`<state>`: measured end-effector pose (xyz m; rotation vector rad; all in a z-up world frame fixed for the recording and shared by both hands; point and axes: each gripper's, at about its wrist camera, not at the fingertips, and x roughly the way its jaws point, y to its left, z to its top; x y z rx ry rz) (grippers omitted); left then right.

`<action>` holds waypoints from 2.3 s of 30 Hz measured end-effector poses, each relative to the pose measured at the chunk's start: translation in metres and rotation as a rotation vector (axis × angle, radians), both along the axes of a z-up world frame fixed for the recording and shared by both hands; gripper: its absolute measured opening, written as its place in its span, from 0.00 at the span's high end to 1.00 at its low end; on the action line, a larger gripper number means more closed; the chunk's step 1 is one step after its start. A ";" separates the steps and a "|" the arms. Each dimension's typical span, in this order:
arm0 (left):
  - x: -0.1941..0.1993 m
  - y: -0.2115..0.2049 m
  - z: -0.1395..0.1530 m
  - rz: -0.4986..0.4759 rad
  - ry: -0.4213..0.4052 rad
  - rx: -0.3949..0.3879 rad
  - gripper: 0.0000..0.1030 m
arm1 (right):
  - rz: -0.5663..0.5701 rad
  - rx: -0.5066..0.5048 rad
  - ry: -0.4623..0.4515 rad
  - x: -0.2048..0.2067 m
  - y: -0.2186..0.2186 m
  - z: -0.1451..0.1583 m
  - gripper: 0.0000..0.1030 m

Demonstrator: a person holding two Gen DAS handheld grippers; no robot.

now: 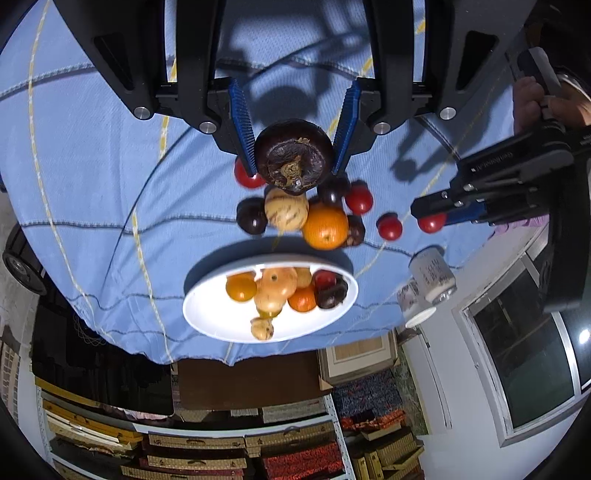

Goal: Organize fruits
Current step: 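Carry both fruits onto the white plate and open both tools, then withdraw both open tools from the plate back to the pile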

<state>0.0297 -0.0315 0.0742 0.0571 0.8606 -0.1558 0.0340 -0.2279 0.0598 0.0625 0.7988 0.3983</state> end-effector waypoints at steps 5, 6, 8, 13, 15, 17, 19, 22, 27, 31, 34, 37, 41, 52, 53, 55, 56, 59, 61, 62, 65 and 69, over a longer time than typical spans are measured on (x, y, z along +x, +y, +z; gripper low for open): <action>0.017 -0.004 0.021 -0.012 -0.041 0.000 0.71 | 0.002 0.002 -0.058 0.015 0.000 0.023 0.60; 0.021 -0.005 0.026 -0.018 -0.051 -0.002 0.71 | 0.002 0.003 -0.067 0.018 -0.001 0.027 0.60; 0.030 -0.009 0.033 -0.026 -0.066 -0.001 0.71 | 0.005 0.002 -0.090 0.027 -0.001 0.035 0.60; 0.059 -0.020 0.043 -0.037 -0.087 0.013 0.71 | 0.006 0.001 -0.113 0.058 0.001 0.046 0.60; 0.073 -0.026 0.041 -0.046 -0.079 0.009 0.71 | 0.002 -0.005 -0.114 0.074 0.002 0.045 0.60; 0.091 -0.032 0.034 -0.054 -0.058 0.013 0.71 | -0.004 0.001 -0.100 0.089 0.002 0.042 0.59; 0.107 -0.037 0.025 -0.056 -0.042 0.018 0.71 | -0.010 0.017 -0.077 0.106 0.000 0.036 0.59; 0.130 -0.044 0.011 -0.058 -0.012 0.021 0.71 | -0.027 0.025 -0.043 0.129 -0.002 0.026 0.59; 0.155 -0.049 -0.001 -0.054 0.006 0.018 0.71 | -0.043 0.049 0.001 0.164 -0.004 0.010 0.59; 0.172 -0.052 0.000 -0.050 -0.006 0.020 0.71 | -0.065 0.058 0.024 0.186 -0.005 0.000 0.59; 0.189 -0.053 0.000 -0.043 0.001 0.016 0.71 | -0.076 0.069 0.035 0.200 -0.004 -0.005 0.59; 0.207 -0.055 -0.005 -0.031 -0.001 0.023 0.71 | -0.083 0.077 0.043 0.209 -0.003 -0.010 0.59; 0.229 -0.052 -0.014 -0.017 0.035 0.001 0.71 | -0.096 0.079 0.050 0.220 -0.004 -0.014 0.59; 0.208 -0.059 0.010 -0.027 -0.055 0.051 0.50 | -0.106 0.067 0.030 0.198 -0.015 -0.005 0.59; 0.204 -0.059 0.011 -0.029 -0.055 0.053 0.48 | -0.107 0.069 0.031 0.195 -0.016 -0.004 0.58; 0.194 -0.058 0.012 -0.027 -0.056 0.056 0.48 | -0.107 0.073 0.028 0.184 -0.019 0.000 0.58; 0.189 -0.057 0.013 -0.026 -0.058 0.056 0.47 | -0.106 0.071 0.026 0.180 -0.020 0.001 0.56; 0.171 -0.054 0.014 -0.016 -0.061 0.064 0.43 | -0.104 0.065 0.019 0.163 -0.021 0.004 0.54; 0.155 -0.052 0.017 -0.016 -0.068 0.064 0.43 | -0.095 0.060 0.014 0.148 -0.022 0.006 0.54; 0.150 -0.051 0.017 -0.017 -0.068 0.067 0.43 | -0.091 0.056 0.013 0.140 -0.023 0.007 0.54; 0.129 -0.049 0.021 -0.017 -0.074 0.073 0.43 | -0.088 0.036 0.001 0.119 -0.023 0.010 0.54; 0.100 -0.043 0.029 -0.011 -0.085 0.065 0.40 | -0.088 0.023 -0.020 0.086 -0.023 0.015 0.43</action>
